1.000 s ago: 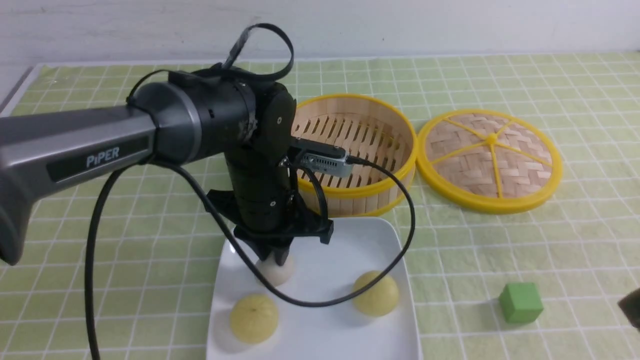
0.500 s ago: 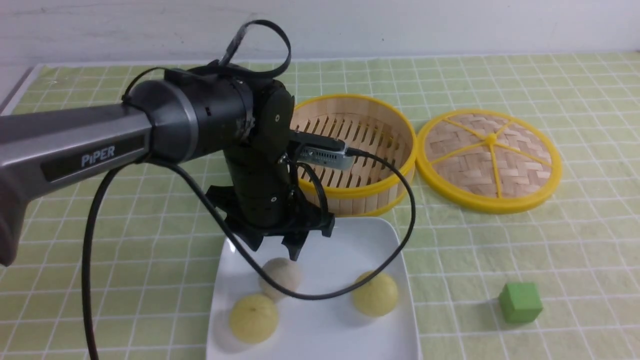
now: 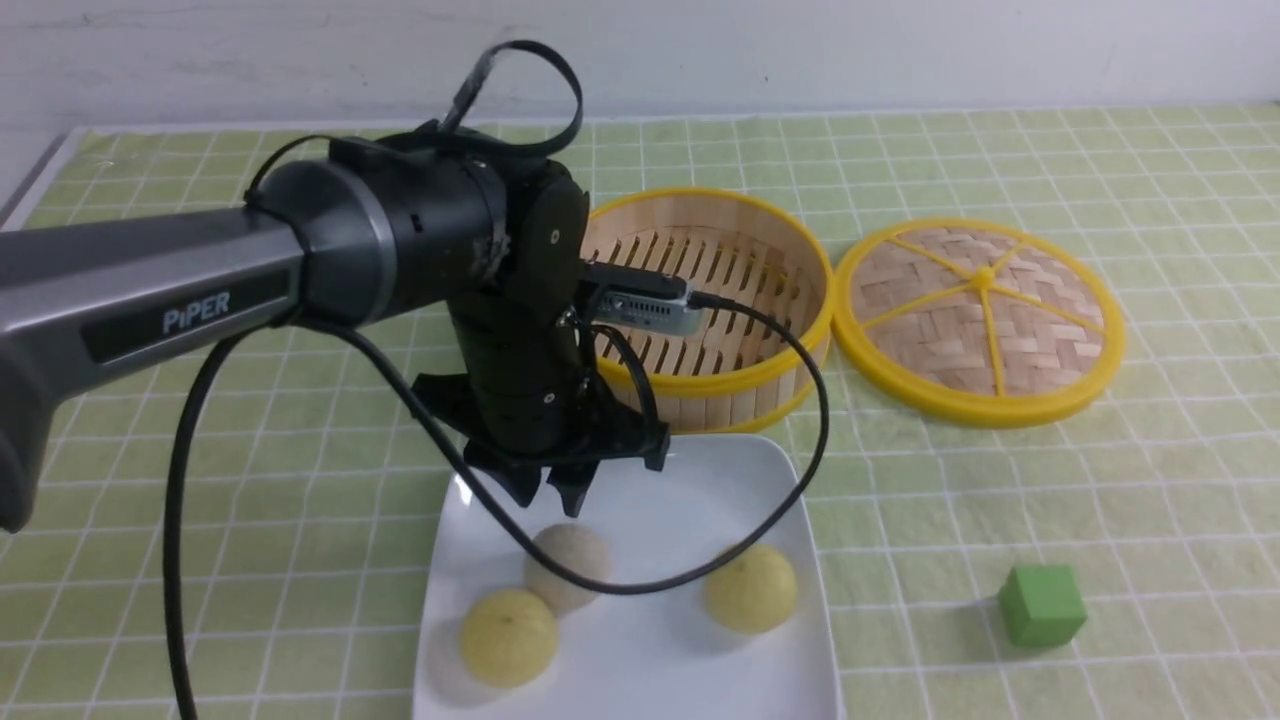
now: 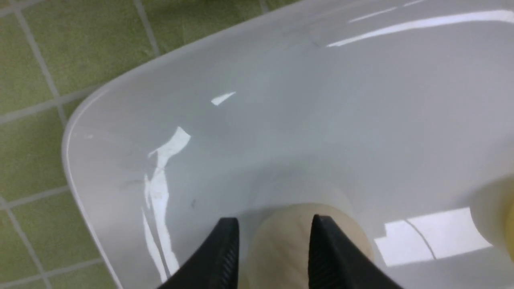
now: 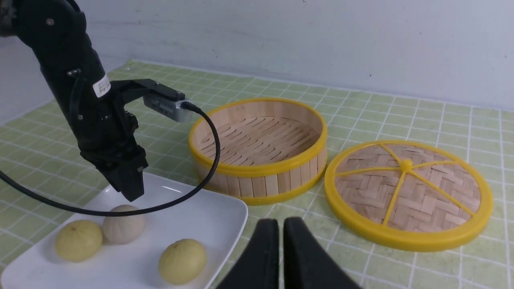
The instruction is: Put the steamed buns into the plate on the green tablecloth.
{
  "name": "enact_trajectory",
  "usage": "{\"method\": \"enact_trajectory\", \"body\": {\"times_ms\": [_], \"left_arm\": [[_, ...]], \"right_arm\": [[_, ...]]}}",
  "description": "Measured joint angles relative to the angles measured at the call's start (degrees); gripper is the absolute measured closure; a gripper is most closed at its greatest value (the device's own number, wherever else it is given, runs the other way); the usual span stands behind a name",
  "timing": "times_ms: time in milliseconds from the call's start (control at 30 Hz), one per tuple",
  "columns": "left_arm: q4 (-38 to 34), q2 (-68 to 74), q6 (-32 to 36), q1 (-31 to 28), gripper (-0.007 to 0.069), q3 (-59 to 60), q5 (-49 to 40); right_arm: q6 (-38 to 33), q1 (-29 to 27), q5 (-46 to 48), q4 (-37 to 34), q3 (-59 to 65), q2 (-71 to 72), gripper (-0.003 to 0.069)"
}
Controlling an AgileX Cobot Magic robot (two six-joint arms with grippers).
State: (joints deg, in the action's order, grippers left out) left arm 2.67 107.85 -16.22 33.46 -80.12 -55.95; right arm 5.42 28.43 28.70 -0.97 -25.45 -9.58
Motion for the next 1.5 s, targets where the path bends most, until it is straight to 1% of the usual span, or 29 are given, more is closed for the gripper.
{"method": "enact_trajectory", "body": {"times_ms": [133, 433, 533, 600, 700, 767, 800, 833, 867, 900, 967, 1000, 1100, 1233, 1267, 1433, 1500], "left_arm": [[0.0, 0.0, 0.0, 0.0, 0.0391, 0.0, 0.1], [0.0, 0.0, 0.0, 0.0, 0.0392, 0.0, 2.2], [-0.1, -0.1, 0.0, 0.0, 0.0414, 0.0, 2.4], [-0.4, -0.6, 0.0, 0.0, 0.0450, 0.0, 2.2], [-0.8, -3.0, 0.0, 0.0, 0.0555, 0.0, 2.1], [-0.4, -5.3, 0.0, 0.0, 0.0607, 0.0, 2.1], [-0.4, -5.5, 0.0, 0.0, 0.0610, 0.0, 2.1], [0.0, -7.1, 0.0, 0.0, 0.0622, 0.0, 1.9], [0.7, -9.0, 0.0, 0.0, 0.0622, 0.0, 1.7], [0.7, -9.0, 0.0, 0.0, 0.0622, 0.0, 1.7], [1.5, -13.3, 0.0, 0.0, 0.0622, 0.0, 1.4], [1.8, -14.7, 0.0, 0.0, 0.0622, 0.0, 1.3], [3.0, -19.9, 0.0, 0.0, 0.0622, 0.0, 0.7], [5.2, -26.8, 0.0, 0.0, 0.0622, 0.0, -1.5], [6.8, -30.9, 0.0, 0.0, 0.0622, 0.0, -3.6], [10.0, -40.1, 0.0, 0.0, 0.0622, 0.0, -9.3], [11.2, -45.3, 0.0, 0.0, 0.0622, 0.0, -13.3]], "right_arm": [[0.0, 0.0, -0.1, 0.0, 0.0, 0.0, 0.0614], [-0.1, 0.0, -0.3, 0.0, 0.2, 0.2, 0.0608], [-0.1, -1.0, -1.1, 0.1, 1.9, 2.3, 0.0604], [-0.1, -3.1, -1.7, 0.2, 3.8, 4.0, 0.0603], [-0.1, -9.9, -2.5, 0.2, 9.6, 7.3, 0.0598], [-0.1, -14.2, -2.7, 0.3, 13.5, 9.3, 0.0594], [-0.1, -14.6, -2.7, 0.3, 14.2, 9.6, 0.0594], [-0.1, -17.4, -2.8, 0.5, 16.3, 10.0, 0.0592], [-0.1, -19.5, -2.7, 0.6, 18.4, 10.3, 0.0590], [-0.1, -19.8, -2.7, 0.6, 18.7, 10.3, 0.0589], [-0.1, -22.9, -2.5, 1.0, 22.2, 10.3, 0.0585], [-0.1, -23.5, -2.5, 1.0, 23.3, 10.3, 0.0583], [-0.1, -23.7, -2.4, 1.8, 25.7, 10.3, 0.0580], [-0.1, -23.9, -4.7, 2.2, 26.2, 10.3, 0.0577], [-0.1, -23.9, -4.9, 2.4, 26.3, 10.3, 0.0575], [-0.1, -23.9, -5.0, 2.4, 26.3, 10.3, 0.0568], [-0.1, -23.9, -5.0, 2.4, 26.3, 10.3, 0.0563]]}}
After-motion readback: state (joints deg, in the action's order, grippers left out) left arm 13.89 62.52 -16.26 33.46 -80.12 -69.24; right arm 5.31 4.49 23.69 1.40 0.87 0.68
